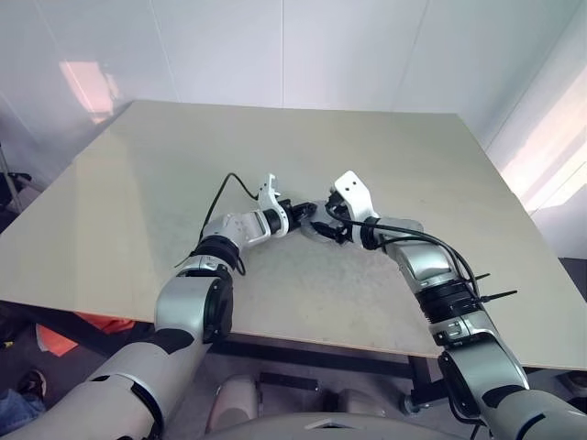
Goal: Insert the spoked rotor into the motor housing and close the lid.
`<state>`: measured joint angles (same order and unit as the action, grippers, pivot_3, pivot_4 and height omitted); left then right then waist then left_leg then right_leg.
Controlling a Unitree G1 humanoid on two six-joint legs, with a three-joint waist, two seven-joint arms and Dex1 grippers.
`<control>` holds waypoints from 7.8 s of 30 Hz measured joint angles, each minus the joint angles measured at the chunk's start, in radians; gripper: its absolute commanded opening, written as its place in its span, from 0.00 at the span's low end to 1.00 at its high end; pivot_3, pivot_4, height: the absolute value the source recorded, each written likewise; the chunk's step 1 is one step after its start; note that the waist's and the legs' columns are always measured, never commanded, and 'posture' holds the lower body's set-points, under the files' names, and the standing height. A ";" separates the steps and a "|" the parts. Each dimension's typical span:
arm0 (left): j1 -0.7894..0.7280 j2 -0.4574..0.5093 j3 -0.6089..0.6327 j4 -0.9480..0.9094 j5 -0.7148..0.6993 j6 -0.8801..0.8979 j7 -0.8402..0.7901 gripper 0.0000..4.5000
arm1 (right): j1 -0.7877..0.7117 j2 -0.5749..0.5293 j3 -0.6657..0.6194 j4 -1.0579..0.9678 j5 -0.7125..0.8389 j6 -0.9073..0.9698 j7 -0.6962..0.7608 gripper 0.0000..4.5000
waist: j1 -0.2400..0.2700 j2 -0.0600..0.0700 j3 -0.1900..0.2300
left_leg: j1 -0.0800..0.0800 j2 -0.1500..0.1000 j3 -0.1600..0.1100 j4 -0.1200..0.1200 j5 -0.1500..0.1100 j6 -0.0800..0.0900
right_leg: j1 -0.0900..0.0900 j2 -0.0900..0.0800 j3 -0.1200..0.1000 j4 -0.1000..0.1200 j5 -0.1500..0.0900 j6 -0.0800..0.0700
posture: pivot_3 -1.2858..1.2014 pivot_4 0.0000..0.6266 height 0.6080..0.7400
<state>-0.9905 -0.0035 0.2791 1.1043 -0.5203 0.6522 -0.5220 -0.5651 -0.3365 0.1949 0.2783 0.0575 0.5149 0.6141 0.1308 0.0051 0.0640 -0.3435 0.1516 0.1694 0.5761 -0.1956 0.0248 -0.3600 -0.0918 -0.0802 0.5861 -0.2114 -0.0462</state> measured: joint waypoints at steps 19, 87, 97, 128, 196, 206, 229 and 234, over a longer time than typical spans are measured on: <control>0.015 0.018 -0.003 -0.016 0.029 0.016 -0.077 0.00 | -0.014 -0.092 -0.245 -0.139 0.174 0.227 0.034 1.00 | -0.004 -0.002 -0.001 | -0.005 0.001 0.001 -0.001 0.000 0.001 | -0.006 0.000 0.000 -0.001 0.004 -0.006 | 0.52 0.00 1.00; 0.063 0.057 0.007 -0.112 0.060 -0.011 -0.075 0.00 | -0.239 0.273 -0.751 0.381 0.512 0.541 -0.314 0.26 | -0.052 -0.003 -0.003 | 0.009 0.004 0.007 -0.034 0.006 -0.018 | -0.014 0.006 -0.001 -0.012 0.003 -0.007 | 0.52 0.00 1.00; 0.097 0.052 0.035 -0.133 0.039 -0.049 -0.100 0.00 | -0.263 0.260 -0.762 0.419 0.529 0.513 -0.337 0.26 | -0.050 -0.003 -0.003 | 0.008 0.004 0.007 -0.034 0.006 -0.018 | -0.016 0.006 -0.001 -0.012 0.003 -0.007 | 0.52 0.00 1.00; 0.263 0.054 0.135 -0.355 -0.133 0.073 -0.108 0.00 | -0.384 0.210 -0.832 0.652 0.596 0.348 -0.411 0.26 | -0.026 0.000 0.002 | -0.026 0.010 0.008 -0.011 0.006 -0.017 | -0.047 0.006 -0.004 0.003 0.010 -0.020 | 0.52 0.00 1.00; 0.366 0.079 0.063 -0.498 -0.199 0.106 -0.129 0.00 | -0.200 0.186 -0.143 0.441 0.047 -0.361 -0.044 0.99 | -0.010 0.000 0.004 | -0.025 0.012 0.006 0.005 0.003 -0.013 | -0.046 0.006 -0.002 0.019 0.011 -0.020 | 0.52 0.00 1.00; 0.368 0.080 0.059 -0.492 -0.184 0.097 -0.133 0.00 | -0.202 0.193 -0.143 0.510 0.016 -0.434 -0.051 0.99 | -0.011 0.000 0.003 | -0.025 0.012 0.006 0.005 0.003 -0.013 | -0.045 0.006 -0.002 0.019 0.011 -0.020 | 0.52 0.00 1.00; 0.382 0.079 0.031 -0.492 -0.167 0.097 -0.133 0.00 | -0.270 0.180 -0.144 0.680 -0.019 -0.528 -0.096 0.65 | -0.022 0.000 0.003 | -0.017 0.012 0.006 0.006 0.003 -0.013 | -0.037 0.005 -0.002 0.019 0.011 -0.020 | 0.52 0.00 1.00; 0.385 0.079 0.029 -0.492 -0.163 0.097 -0.133 0.00 | -0.274 0.167 -0.144 0.696 -0.022 -0.539 -0.091 0.65 | -0.020 0.000 0.003 | -0.017 0.011 0.007 0.006 0.004 -0.012 | -0.035 0.004 -0.002 0.019 0.011 -0.020 | 0.52 0.00 1.00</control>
<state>-0.6059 0.0751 0.3084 0.6121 -0.6829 0.7492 -0.6552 -0.8396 -0.1694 0.0513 0.9744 0.0360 -0.0237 0.5233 0.1108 0.0053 0.0674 -0.3606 0.1631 0.1765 0.5819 -0.1912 0.0128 -0.3950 -0.0875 -0.0823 0.6053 -0.2008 -0.0660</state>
